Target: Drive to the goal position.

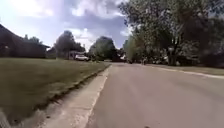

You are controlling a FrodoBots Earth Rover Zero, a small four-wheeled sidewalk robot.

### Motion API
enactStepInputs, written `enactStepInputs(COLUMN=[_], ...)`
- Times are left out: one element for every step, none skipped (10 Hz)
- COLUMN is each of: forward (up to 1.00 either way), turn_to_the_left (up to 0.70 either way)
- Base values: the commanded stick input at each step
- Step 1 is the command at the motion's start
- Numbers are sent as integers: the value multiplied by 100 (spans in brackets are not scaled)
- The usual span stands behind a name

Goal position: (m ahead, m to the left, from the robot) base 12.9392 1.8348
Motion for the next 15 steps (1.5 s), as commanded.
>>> enactStepInputs(forward=[100,100,100,100,100,100,100,100,100,100,100,100,100,100,100], turn_to_the_left=[0,0,0,0,-3,-3,-3,-3,-7,-10,0,0,0,0,0])
